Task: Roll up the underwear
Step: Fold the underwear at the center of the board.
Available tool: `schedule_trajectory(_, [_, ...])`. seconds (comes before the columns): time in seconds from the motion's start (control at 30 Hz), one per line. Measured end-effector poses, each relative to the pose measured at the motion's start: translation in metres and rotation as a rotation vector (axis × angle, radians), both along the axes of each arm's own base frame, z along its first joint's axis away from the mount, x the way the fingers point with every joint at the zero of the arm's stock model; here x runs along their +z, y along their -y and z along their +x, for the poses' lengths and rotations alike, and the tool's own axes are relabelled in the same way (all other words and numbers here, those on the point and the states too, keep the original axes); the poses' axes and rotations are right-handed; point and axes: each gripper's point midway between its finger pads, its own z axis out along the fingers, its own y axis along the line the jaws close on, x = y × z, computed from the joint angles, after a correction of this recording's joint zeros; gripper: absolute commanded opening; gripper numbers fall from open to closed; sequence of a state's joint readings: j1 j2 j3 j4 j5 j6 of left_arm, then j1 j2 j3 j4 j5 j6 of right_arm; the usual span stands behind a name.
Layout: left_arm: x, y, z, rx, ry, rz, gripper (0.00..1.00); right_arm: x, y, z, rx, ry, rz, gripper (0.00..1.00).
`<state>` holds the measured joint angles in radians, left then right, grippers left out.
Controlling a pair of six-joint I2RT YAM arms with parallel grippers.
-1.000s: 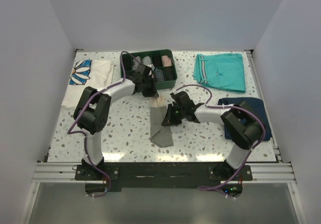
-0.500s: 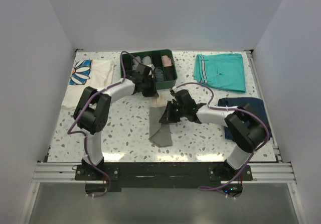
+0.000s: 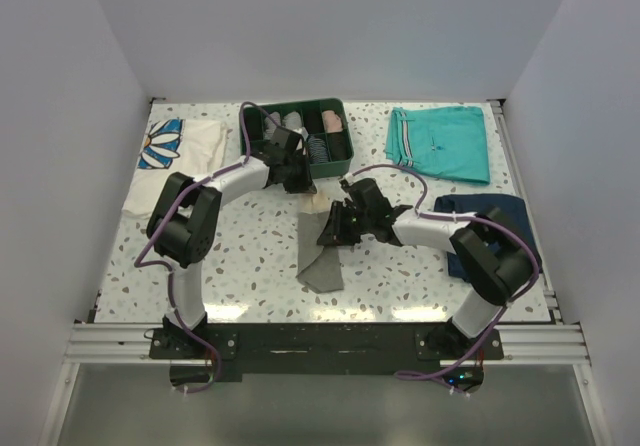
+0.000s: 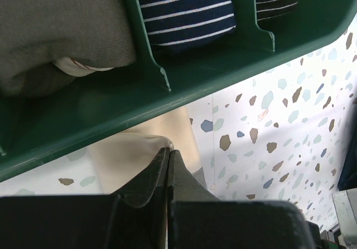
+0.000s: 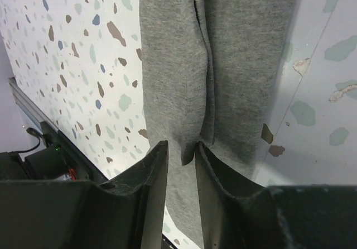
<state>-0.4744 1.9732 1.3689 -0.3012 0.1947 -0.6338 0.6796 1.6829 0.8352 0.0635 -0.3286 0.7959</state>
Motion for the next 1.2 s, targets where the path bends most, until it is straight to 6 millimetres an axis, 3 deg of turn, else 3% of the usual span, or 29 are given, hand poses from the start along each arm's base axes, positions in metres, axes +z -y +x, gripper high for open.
schedule_trajectory(0.3, [0.0, 0.0, 0.0, 0.0, 0.0, 0.0, 0.0, -0.021, 0.004, -0.004, 0.007, -0.035, -0.045, 0.32])
schedule_trajectory(0.53, [0.0, 0.0, 0.0, 0.0, 0.0, 0.0, 0.0, -0.022, 0.003, -0.003, 0.013, -0.036, -0.044, 0.32])
schedule_trajectory(0.67, [0.0, 0.0, 0.0, 0.0, 0.0, 0.0, 0.0, -0.023, 0.001, -0.003, 0.02, -0.038, -0.033, 0.27])
schedule_trajectory(1.03, [0.0, 0.0, 0.0, 0.0, 0.0, 0.0, 0.0, -0.027, -0.006, -0.002, 0.025, -0.06, -0.006, 0.0])
schedule_trajectory(1.2, [0.0, 0.0, 0.0, 0.0, 0.0, 0.0, 0.0, -0.023, -0.01, -0.003, 0.03, -0.062, 0.018, 0.0])
